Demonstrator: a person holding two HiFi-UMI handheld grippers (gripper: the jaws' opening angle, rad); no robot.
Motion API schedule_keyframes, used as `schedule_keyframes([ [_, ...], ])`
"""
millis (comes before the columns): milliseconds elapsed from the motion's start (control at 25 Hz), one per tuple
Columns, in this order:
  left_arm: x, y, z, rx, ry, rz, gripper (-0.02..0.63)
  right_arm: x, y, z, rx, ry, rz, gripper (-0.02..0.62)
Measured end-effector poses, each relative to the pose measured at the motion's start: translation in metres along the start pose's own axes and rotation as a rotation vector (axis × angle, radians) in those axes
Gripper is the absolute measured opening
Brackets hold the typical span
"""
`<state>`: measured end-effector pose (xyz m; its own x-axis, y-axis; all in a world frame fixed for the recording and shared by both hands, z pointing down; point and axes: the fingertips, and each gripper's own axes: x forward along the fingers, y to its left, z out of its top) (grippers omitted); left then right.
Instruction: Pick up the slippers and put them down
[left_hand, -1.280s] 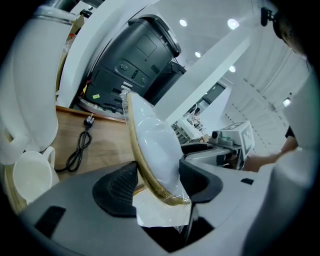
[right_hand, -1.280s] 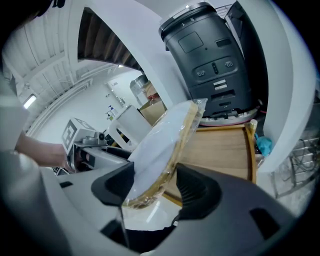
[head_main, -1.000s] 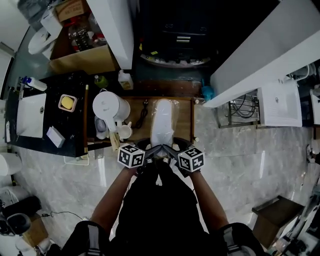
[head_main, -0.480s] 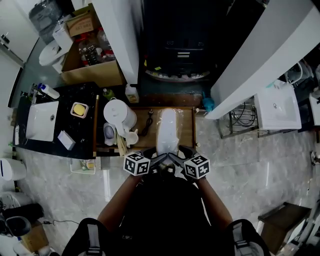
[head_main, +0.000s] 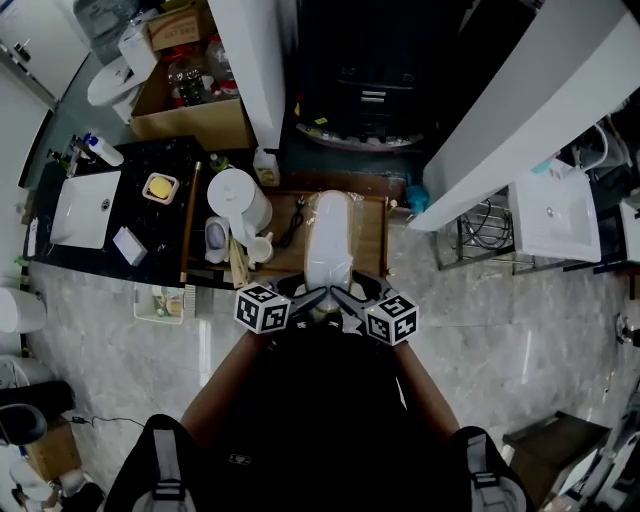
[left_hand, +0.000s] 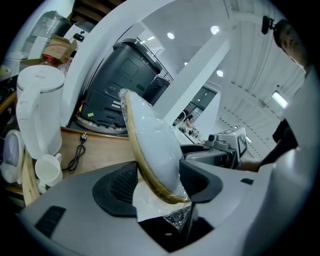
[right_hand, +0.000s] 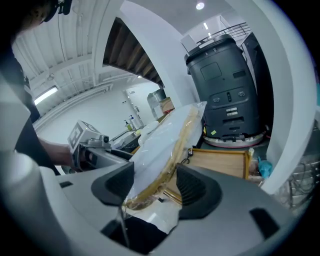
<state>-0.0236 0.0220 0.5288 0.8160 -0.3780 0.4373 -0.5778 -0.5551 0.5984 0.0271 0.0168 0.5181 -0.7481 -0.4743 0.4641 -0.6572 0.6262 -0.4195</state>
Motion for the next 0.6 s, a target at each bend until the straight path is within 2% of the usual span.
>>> schedule_keyframes([
  [600, 0.0, -0.032, 0.01, 0.048, -0.08, 0.028, 0.265, -0.032, 0.007, 0.017, -0.088, -0.061, 0.021, 0.265],
])
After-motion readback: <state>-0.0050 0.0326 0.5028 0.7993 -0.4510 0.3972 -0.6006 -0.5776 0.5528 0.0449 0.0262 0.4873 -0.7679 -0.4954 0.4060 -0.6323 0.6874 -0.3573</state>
